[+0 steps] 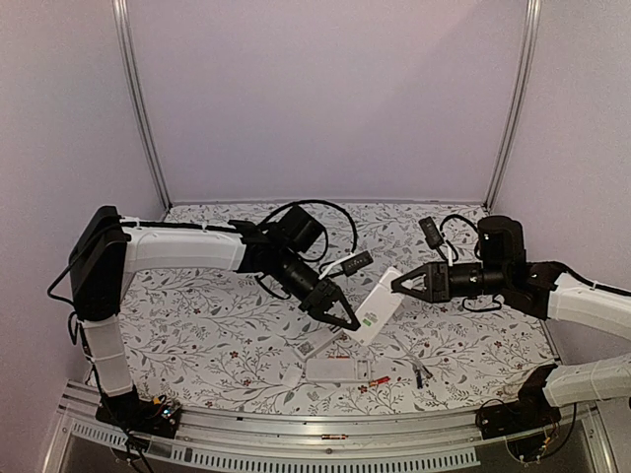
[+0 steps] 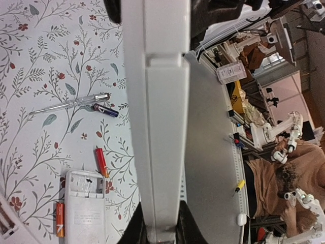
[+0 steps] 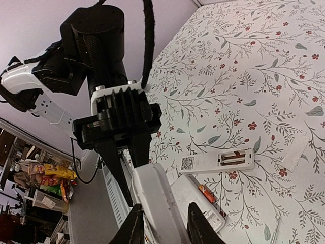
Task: Unload the batteries from the remote control
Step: Remove the battery cover from the remote control.
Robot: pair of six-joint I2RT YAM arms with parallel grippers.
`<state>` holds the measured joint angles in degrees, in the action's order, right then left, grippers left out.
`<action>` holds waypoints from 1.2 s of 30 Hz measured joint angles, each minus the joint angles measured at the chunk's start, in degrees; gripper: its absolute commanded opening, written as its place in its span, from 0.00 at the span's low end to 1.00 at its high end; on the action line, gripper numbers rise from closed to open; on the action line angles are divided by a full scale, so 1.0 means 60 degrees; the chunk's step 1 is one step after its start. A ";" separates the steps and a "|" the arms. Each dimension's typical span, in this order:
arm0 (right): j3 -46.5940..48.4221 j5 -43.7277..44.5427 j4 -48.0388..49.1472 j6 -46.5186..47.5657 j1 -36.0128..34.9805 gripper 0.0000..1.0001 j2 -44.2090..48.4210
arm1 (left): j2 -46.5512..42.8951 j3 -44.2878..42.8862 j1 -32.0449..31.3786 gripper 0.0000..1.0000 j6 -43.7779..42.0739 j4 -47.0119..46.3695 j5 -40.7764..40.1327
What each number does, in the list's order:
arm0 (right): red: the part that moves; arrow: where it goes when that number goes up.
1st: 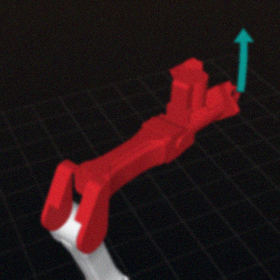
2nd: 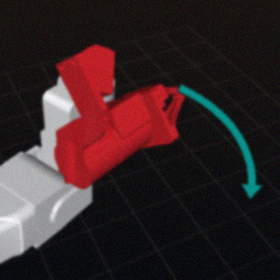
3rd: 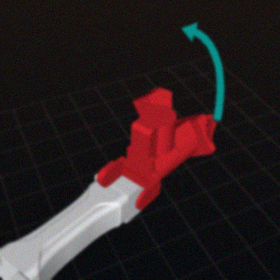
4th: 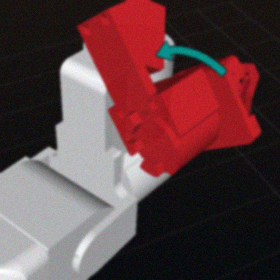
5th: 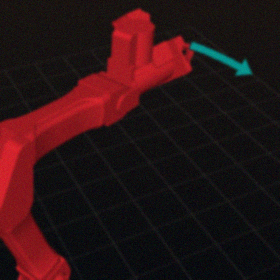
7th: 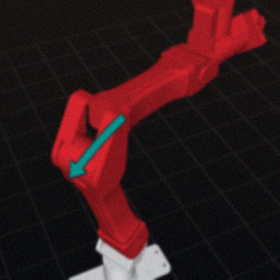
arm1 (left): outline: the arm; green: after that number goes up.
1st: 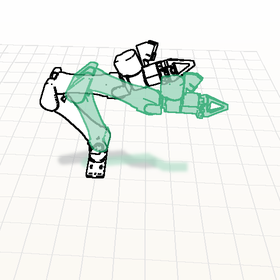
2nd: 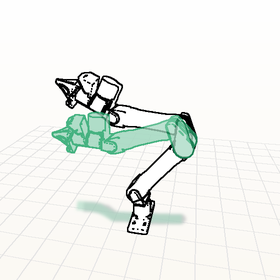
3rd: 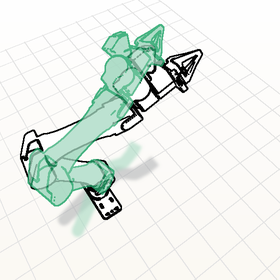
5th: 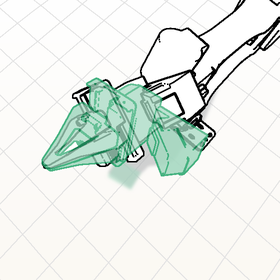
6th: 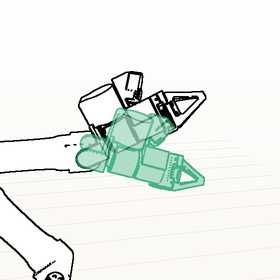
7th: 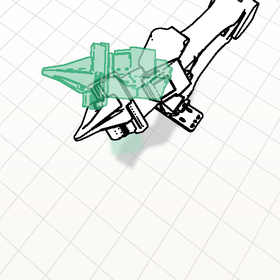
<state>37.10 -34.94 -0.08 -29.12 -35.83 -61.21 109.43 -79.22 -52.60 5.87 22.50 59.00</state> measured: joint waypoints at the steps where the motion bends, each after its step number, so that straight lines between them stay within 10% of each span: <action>1: -0.0004 0.0007 0.0000 -0.0011 0.0011 0.23 0.0015 | 0.0000 0.0000 0.0000 0.00 0.0022 -0.0007 -0.0004; 27: -0.0401 0.1271 -0.0401 -0.0244 0.0780 0.34 0.0860 | 0.0055 -0.0084 -0.0106 0.00 -0.0106 0.0095 0.0317; 36: -0.0477 0.0911 -0.0386 -0.0113 0.0790 0.79 0.1213 | 0.0058 -0.0084 -0.0106 0.00 -0.0120 0.0120 0.0226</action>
<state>34.24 -29.47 -2.39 -29.80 -31.09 -53.93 109.78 -79.72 -53.23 5.15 23.22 60.36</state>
